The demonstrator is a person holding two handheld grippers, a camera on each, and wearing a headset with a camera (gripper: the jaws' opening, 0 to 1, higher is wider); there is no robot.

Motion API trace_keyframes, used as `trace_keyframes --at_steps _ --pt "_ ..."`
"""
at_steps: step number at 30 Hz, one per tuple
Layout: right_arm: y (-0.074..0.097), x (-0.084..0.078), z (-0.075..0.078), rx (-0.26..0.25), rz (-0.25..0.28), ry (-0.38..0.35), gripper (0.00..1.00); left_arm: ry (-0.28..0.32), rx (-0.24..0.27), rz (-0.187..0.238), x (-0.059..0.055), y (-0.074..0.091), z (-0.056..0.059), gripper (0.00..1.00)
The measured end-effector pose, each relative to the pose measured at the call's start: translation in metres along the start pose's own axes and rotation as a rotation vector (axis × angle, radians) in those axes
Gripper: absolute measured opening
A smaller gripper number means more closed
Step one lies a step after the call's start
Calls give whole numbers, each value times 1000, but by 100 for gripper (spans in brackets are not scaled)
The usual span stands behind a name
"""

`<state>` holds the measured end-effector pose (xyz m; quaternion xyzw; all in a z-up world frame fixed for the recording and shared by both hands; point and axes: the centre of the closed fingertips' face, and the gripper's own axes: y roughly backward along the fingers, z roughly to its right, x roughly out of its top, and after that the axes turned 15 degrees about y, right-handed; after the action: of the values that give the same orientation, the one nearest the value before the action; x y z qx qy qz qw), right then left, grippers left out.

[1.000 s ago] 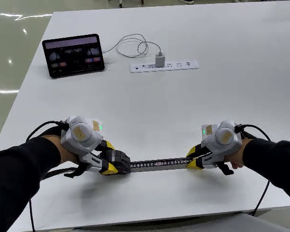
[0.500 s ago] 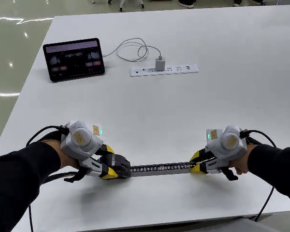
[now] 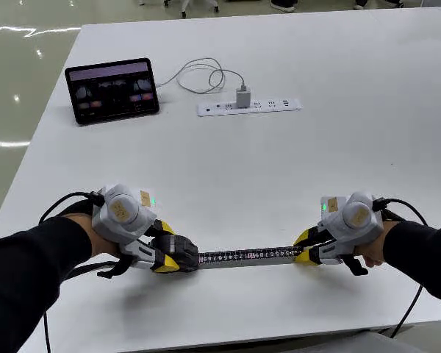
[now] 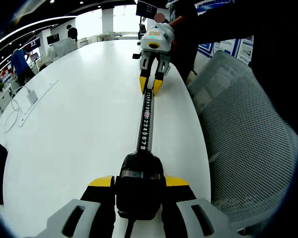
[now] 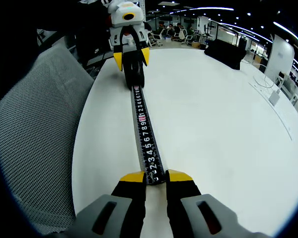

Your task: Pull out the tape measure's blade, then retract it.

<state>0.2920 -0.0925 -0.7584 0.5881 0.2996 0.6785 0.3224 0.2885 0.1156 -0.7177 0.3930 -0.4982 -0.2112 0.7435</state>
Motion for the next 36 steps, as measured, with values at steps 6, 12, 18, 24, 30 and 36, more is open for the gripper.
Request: trace_keyframes --at_steps 6,12,18,24,30,36 --pt "2 -2 0 2 -2 -4 10 0 2 0 0 0 0 32" --pt "4 -5 1 0 -4 -4 10 2 4 1 0 0 0 32" --pt "7 -8 0 1 -7 -6 10 4 5 2 0 0 1 32" --pt "9 -11 1 0 -10 -11 10 5 7 3 0 0 0 32" --pt "12 -14 1 -1 -14 -13 10 6 8 1 1 1 2 32" --pt "14 -18 2 -4 -16 -20 10 6 9 1 2 1 4 32"
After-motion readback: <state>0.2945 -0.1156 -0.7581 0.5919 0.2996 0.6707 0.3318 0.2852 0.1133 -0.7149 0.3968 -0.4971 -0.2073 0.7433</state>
